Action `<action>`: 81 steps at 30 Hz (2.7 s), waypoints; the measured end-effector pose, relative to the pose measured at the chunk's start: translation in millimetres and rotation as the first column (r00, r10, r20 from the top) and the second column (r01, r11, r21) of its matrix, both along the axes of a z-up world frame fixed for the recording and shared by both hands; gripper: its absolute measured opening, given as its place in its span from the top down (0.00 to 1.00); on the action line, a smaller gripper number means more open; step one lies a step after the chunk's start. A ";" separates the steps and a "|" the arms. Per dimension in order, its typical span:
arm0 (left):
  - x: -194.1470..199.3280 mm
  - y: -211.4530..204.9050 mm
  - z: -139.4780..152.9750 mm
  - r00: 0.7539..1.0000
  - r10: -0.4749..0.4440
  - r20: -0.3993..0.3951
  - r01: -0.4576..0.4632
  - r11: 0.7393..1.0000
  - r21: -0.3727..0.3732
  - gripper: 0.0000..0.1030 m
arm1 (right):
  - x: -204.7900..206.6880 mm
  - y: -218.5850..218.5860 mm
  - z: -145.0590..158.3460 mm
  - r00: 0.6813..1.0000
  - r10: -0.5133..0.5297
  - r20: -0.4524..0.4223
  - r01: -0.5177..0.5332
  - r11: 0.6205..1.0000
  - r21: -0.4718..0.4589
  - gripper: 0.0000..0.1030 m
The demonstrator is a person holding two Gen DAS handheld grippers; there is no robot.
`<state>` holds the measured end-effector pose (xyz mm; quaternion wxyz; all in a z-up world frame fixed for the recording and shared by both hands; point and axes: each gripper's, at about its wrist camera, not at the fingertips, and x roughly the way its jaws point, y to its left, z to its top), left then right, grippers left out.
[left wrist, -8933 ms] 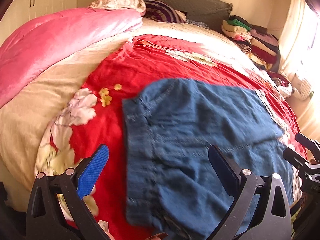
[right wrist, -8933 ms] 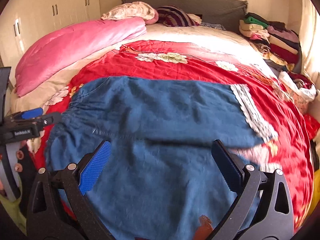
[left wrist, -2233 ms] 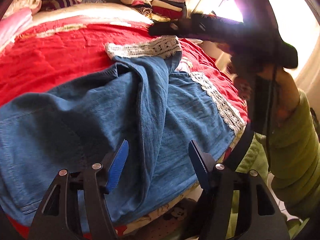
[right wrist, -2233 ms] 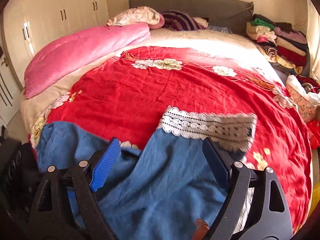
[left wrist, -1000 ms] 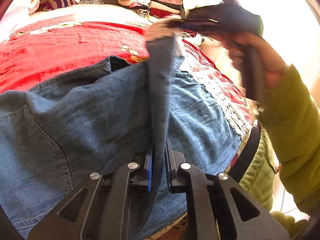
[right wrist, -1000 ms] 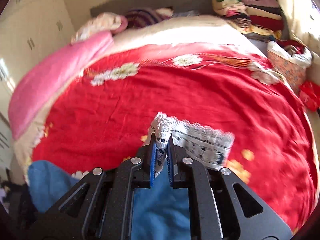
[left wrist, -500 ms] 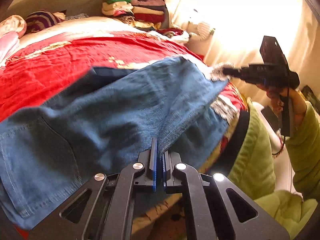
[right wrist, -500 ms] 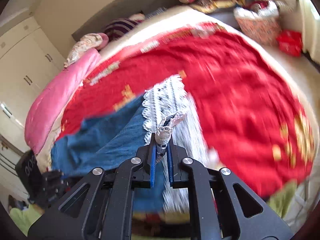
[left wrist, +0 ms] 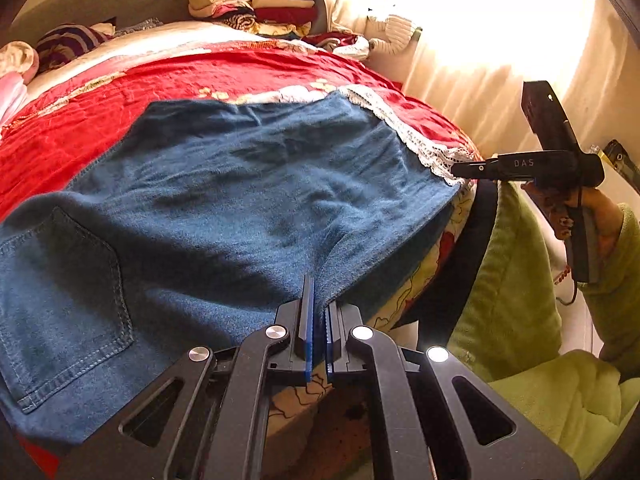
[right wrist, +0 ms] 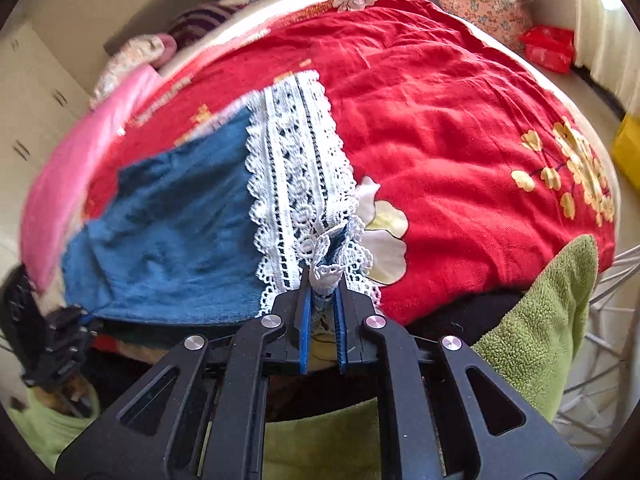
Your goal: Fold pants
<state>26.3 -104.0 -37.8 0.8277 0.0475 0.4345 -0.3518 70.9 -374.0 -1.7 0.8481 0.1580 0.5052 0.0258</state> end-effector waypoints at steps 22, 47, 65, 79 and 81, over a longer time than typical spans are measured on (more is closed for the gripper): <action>3.5 1.1 -10.1 0.999 0.000 -0.045 0.001 1.000 0.017 0.90 | -28.0 156.4 -19.1 0.688 0.720 -0.090 -0.686 0.605 -0.404 0.99; 22.6 209.5 19.5 0.764 0.645 -0.038 -0.643 0.764 0.052 0.23 | 6.1 51.4 11.6 0.912 0.406 0.059 -0.378 0.888 -0.260 0.50; 24.0 219.4 20.6 0.720 0.694 0.002 -0.693 0.719 0.058 0.45 | 5.7 50.3 -3.0 0.918 0.396 0.036 -0.376 0.893 -0.247 0.38; 87.0 111.6 103.4 0.897 0.416 0.152 -0.414 0.909 -0.045 0.35 | 83.2 8.6 63.4 0.936 0.272 0.223 -0.214 0.944 -0.252 0.35; 108.1 88.5 90.4 0.926 0.361 0.106 -0.360 0.932 -0.033 0.35 | 103.0 1.6 61.1 0.943 0.255 0.214 -0.210 0.954 -0.212 0.35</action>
